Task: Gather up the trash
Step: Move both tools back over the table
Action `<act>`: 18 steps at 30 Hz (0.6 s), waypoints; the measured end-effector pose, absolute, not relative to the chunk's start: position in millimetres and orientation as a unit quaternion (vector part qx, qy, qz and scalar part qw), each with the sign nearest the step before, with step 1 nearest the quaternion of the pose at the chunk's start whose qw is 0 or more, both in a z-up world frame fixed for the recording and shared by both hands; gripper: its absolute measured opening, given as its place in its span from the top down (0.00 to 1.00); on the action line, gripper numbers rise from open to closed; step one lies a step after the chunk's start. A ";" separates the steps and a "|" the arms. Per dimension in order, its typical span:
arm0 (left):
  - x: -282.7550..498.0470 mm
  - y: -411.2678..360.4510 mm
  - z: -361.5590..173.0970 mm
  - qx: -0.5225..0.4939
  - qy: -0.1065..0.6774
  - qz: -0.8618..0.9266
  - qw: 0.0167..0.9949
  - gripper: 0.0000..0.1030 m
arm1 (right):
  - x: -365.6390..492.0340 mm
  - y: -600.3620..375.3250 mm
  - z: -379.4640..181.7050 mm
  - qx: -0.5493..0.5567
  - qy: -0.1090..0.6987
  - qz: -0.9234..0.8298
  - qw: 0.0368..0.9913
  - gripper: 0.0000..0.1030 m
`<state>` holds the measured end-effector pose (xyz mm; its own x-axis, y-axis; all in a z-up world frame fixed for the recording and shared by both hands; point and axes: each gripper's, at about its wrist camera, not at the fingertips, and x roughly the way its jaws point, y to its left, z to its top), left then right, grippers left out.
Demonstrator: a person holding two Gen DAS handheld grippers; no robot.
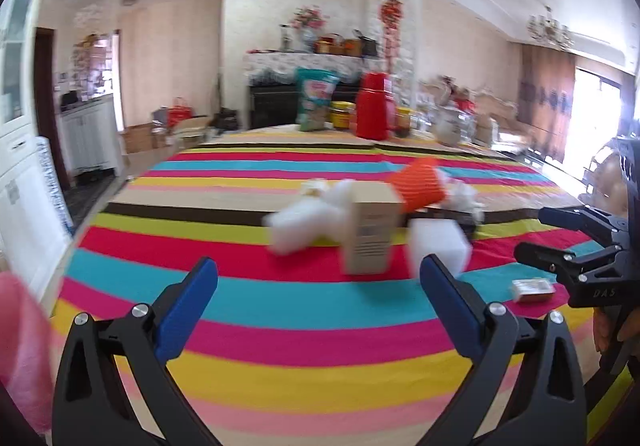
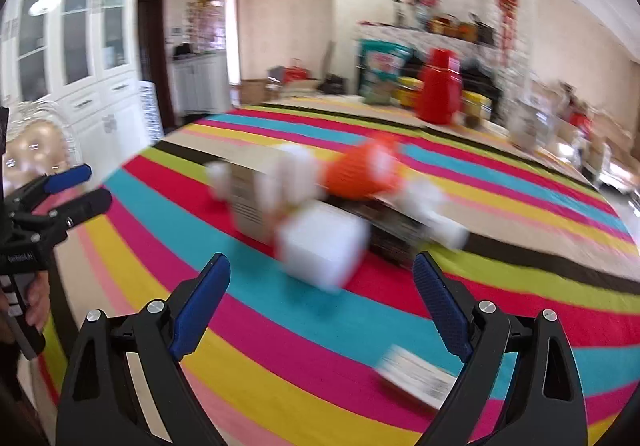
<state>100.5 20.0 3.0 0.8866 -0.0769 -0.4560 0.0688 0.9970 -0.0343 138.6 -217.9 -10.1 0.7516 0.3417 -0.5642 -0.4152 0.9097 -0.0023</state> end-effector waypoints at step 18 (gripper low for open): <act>182.7 -80.4 -39.8 0.044 0.317 -0.066 0.945 0.05 | 156.1 -284.9 -78.6 -0.082 0.420 0.163 0.889 0.15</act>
<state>182.7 -80.4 -39.8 0.7908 -0.0975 -0.6043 0.1536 0.9873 0.0416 156.1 -284.9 -78.6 0.5943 0.2203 -0.7735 -0.3584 0.9335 -0.0096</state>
